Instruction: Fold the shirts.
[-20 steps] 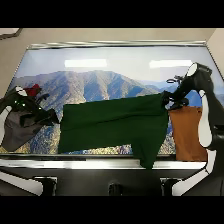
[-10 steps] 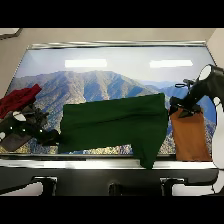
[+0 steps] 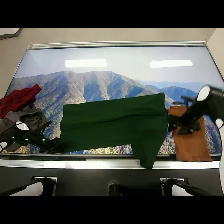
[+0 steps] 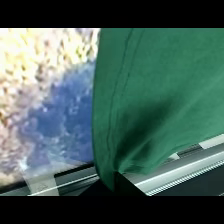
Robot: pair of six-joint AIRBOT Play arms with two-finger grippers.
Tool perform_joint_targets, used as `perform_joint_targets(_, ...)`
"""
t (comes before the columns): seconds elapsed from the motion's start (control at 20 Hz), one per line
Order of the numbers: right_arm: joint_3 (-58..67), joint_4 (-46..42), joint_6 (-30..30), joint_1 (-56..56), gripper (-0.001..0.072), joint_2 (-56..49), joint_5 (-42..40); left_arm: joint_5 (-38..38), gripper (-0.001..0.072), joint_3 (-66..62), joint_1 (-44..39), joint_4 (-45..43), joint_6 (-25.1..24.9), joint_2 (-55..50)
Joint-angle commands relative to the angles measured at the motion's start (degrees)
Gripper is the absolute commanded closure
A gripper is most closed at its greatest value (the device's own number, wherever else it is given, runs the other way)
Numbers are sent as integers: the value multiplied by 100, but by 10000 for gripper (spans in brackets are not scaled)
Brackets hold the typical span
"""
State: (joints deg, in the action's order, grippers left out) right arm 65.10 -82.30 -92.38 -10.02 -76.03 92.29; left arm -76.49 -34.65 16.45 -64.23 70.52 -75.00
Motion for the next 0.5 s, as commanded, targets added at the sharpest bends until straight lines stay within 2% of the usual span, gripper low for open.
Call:
perform_joint_targets(0.0,-1252,369,315,-2,220,398,-409,518,677,35,2,83,9,13)
perform_joint_targets(0.2,-2232,846,372,-2,219,402,-1340,444,678,35,2,81,-26,17)
perform_joint_targets(0.35,-2625,1370,476,-2,224,382,-1978,391,677,35,0,81,-26,17)
perform_joint_targets(0.45,-2750,1427,474,-2,231,310,-2306,361,677,35,0,83,-26,17)
